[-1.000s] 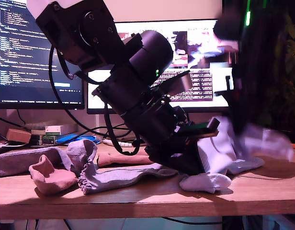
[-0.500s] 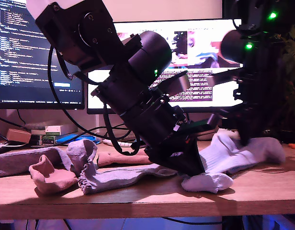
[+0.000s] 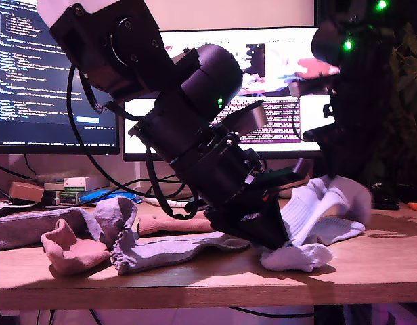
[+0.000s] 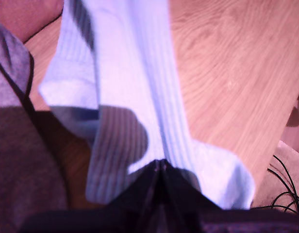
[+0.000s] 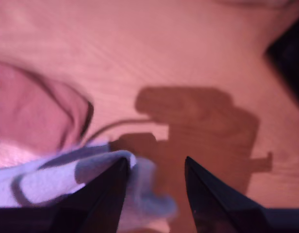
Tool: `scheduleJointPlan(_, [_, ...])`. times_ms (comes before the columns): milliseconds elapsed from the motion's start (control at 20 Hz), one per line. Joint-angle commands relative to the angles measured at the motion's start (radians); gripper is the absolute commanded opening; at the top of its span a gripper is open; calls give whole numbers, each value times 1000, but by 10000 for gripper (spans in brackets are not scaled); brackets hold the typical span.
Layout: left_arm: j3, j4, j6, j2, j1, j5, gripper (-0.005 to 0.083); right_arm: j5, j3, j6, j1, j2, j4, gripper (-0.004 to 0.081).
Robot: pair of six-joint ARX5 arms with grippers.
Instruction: Pair up the socks based on colour and pattern, by placing them on top of one another
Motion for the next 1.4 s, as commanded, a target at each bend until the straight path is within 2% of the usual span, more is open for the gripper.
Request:
scheduleJointPlan(0, [-30, -31, -7, 18, -6, 6, -23, 15, 55, 0, -13, -16, -14, 338])
scheduleJointPlan(200, [-30, -43, -6, 18, -6, 11, -23, 32, 106, 3, -18, -16, -104, 339])
scheduleJointPlan(300, [-28, -40, -6, 16, -6, 23, -23, 31, 130, 50, -17, -16, -138, 337])
scheduleJointPlan(500, [10, -72, -3, -11, -2, 59, -22, -17, 147, 88, -2, -22, -169, 255])
scheduleJointPlan(550, [20, -88, -3, -24, -2, 60, 20, -23, 147, 92, -1, -24, -169, 253])
scheduleJointPlan(700, [41, -125, 24, -67, -2, 60, 302, -24, 148, 92, -2, -33, -174, 253])
scheduleJointPlan(750, [52, -136, 32, -82, -2, 60, 348, -24, 148, 92, -2, -34, -176, 253])
scheduleJointPlan(950, [103, -200, 68, -145, 2, 65, 317, -60, 148, 105, -2, -37, -191, 248])
scheduleJointPlan(1000, [113, -226, 89, -164, 7, 65, 269, -98, 147, 123, -2, -42, -200, 232])
scheduleJointPlan(1050, [116, -249, 101, -186, 14, 64, 176, -143, 147, 146, -2, -50, -200, 197])
scheduleJointPlan(1100, [116, -265, 117, -207, 24, 61, 50, -179, 147, 161, -2, -61, -193, 128])
scheduleJointPlan(1150, [116, -283, 146, -230, 38, 58, -24, -207, 147, 163, -2, -76, -181, 37])
scheduleJointPlan(1200, [116, -294, 146, -254, 56, 39, -20, -214, 147, 164, -2, -92, -166, -13])
scheduleJointPlan(1350, [115, -319, 163, -311, 119, -22, -20, -215, 145, 170, -2, -156, -111, -11])
